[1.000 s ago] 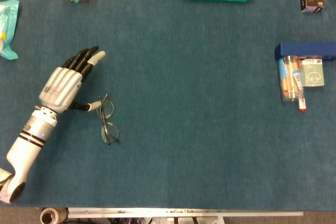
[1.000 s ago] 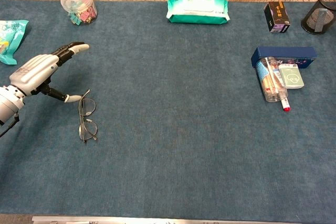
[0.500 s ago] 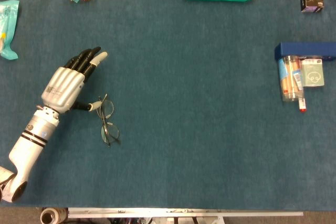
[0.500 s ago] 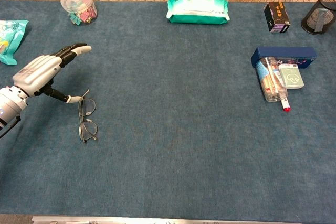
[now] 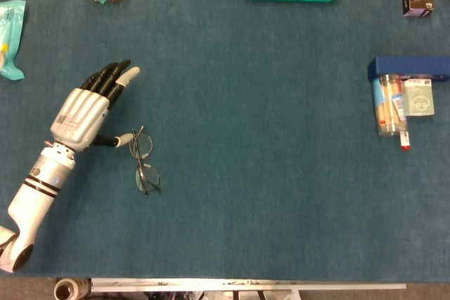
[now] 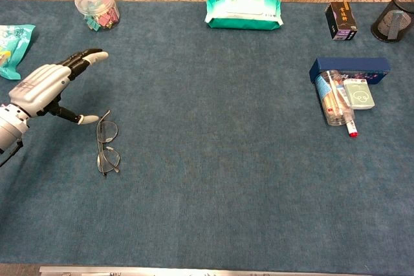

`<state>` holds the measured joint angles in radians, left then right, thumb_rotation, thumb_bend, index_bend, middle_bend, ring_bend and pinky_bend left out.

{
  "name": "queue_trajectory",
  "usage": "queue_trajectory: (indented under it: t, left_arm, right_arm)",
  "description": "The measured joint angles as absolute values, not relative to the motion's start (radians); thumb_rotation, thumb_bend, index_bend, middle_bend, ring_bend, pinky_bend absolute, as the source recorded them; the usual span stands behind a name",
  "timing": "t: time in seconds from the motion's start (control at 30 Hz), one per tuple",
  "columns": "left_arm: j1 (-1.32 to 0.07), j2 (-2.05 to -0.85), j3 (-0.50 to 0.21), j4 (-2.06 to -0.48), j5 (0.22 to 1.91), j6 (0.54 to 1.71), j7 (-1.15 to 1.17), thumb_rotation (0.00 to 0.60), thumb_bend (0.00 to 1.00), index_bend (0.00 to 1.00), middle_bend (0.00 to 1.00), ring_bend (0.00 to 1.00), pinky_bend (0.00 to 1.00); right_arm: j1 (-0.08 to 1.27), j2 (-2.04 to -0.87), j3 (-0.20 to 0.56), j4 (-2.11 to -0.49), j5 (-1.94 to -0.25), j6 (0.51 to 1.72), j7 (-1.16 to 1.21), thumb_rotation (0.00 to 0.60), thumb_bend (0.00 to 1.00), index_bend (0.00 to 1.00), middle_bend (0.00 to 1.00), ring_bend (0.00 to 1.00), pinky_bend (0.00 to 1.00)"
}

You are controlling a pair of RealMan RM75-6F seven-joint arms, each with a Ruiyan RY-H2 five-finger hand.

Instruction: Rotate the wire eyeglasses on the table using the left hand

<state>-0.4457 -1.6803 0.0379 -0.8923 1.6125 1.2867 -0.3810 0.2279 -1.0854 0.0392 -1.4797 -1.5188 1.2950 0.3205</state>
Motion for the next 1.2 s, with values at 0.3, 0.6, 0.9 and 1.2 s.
queue_trajectory:
  t: [0.3,0.6,0.9,1.2]
  left_arm:
    - [-0.430,-1.609,0.033,-1.016,1.619,1.336,-0.364,0.600,0.06,0.02,0.00,0.00,0.15]
    - [-0.437,-1.574,0.039,-1.054,1.638,1.338,-0.433,0.600,0.00,0.02,0.00,0.00,0.15]
    - [-0.445,-1.603,0.038,-0.982,1.627,1.307,-0.442,0.600,0.00,0.02,0.00,0.00,0.12]
    - [-0.450,-1.655,0.040,-0.873,1.635,1.308,-0.412,0.600,0.00,0.01,0.00,0.00,0.00]
  right_arm:
    - [0.231,-1.094,0.036,-1.468,-1.531,1.298,0.339,0.600,0.00,0.00,0.08,0.00,0.21]
    - [0.227,-1.086,0.035,-1.478,-1.533,1.307,0.333,0.600,0.00,0.00,0.08,0.00,0.21]
    - [0.238,-1.087,0.037,-1.482,-1.531,1.292,0.328,0.600,0.00,0.00,0.08,0.00,0.21]
    - [0.242,-1.090,0.039,-1.476,-1.530,1.289,0.326,0.600,0.00,0.00,0.08,0.00,0.21]
